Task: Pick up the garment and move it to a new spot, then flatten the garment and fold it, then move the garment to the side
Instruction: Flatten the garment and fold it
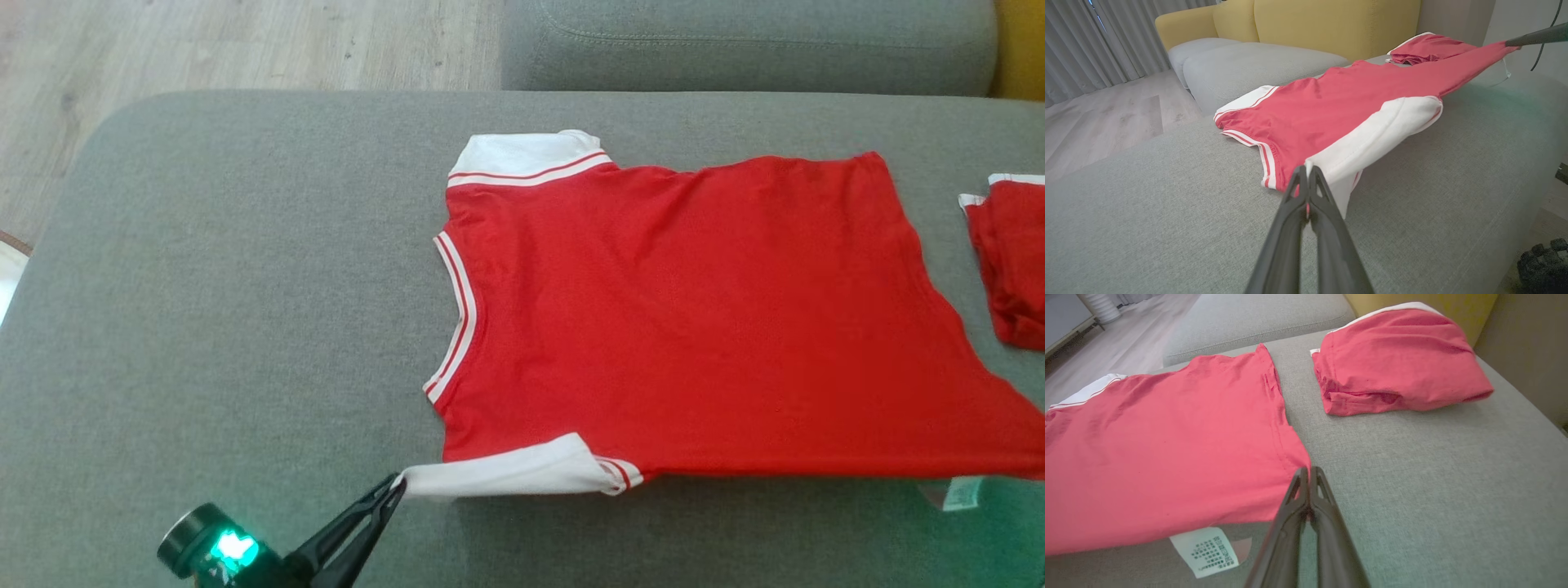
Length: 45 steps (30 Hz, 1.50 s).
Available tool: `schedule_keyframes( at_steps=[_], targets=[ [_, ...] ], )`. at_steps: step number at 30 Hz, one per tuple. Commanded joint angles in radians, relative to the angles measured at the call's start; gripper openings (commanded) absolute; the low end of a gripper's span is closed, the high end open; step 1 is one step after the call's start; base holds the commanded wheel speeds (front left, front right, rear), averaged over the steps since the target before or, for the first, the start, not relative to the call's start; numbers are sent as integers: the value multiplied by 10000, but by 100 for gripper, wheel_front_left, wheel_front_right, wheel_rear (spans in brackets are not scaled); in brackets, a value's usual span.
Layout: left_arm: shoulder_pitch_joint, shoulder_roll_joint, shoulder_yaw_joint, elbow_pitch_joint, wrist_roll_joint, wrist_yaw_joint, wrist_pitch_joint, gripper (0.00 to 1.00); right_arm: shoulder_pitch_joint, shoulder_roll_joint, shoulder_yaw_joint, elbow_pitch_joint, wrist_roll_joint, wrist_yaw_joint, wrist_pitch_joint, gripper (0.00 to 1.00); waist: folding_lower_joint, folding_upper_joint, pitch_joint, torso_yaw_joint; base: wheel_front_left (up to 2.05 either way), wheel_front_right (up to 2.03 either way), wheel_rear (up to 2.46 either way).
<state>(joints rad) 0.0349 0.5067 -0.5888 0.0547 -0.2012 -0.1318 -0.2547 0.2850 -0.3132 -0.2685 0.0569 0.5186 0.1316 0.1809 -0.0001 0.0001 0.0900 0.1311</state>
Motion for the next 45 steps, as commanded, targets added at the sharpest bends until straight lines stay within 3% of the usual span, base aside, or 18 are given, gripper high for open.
schedule_keyframes(
  at_steps=[1, 7, 18, 25, 32, 33, 34, 35, 36, 40, 45],
  targets=[
    [-348, 299, 403, -345, -46, 92, -6, 0, -85, -228, -216, -779, -138, -9, 252, 0, 1, -1, 39, 8, 0, 0, 0],
    [-1475, 75, -2, -246, 57, 51, 63, 0, -808, 107, -497, -1338, -405, -9, 1293, 0, 1, -1, 409, 234, 0, 0, 0],
    [-4766, -452, -1085, 1224, -52, 15, -37, 0, -3271, 402, -773, -666, -889, -9, 2839, 0, 1, -1, 1428, 711, 0, 0, 0],
    [-6313, -616, -1625, 1901, -109, 13, -65, 0, -4484, 309, -645, -5, -1240, -9, 2985, 0, 1, -1, 1912, 806, 0, 0, 0],
    [-7308, -783, -1556, 2204, 97, 13, -68, 0, -5587, 188, -327, 740, -1525, -9, 2765, 0, 1, -1, 2298, 764, 0, 0, 0],
    [-7367, -830, -1506, 2252, 149, 13, -68, 0, -5689, 187, -303, 842, -1563, -9, 2687, 17, 1, -1, 2321, 757, 0, 0, 0],
    [-7391, -869, -1476, 2308, 200, 13, -68, 36, -5767, 188, -283, 936, -1607, -9, 2606, 99, 1, -1, 2333, 748, 0, 0, 0],
    [-7395, -905, -1441, 2367, 267, 14, -69, 95, -5836, 202, -292, 1016, -1656, -9, 2481, 100, 1, -1, 2336, 740, 0, 0, 0],
    [-7359, -964, -1376, 2411, 306, 46, -69, 100, -5888, 230, -303, 1082, -1692, -9, 2333, 100, 1, -1, 2331, 733, 0, 0, 0],
    [-6642, -1281, -937, 2543, 53, 348, -69, 100, -5897, 357, -337, 1220, -1658, -9, 1727, 100, 1, -1, 2191, 673, 0, 0, 0],
    [-4663, -2241, 102, 2237, -1405, 655, -69, 100, -5514, 550, -443, 1244, -1521, -9, 1066, 100, 1, -1, 1948, 603, 0, 0, 0]
  ],
)
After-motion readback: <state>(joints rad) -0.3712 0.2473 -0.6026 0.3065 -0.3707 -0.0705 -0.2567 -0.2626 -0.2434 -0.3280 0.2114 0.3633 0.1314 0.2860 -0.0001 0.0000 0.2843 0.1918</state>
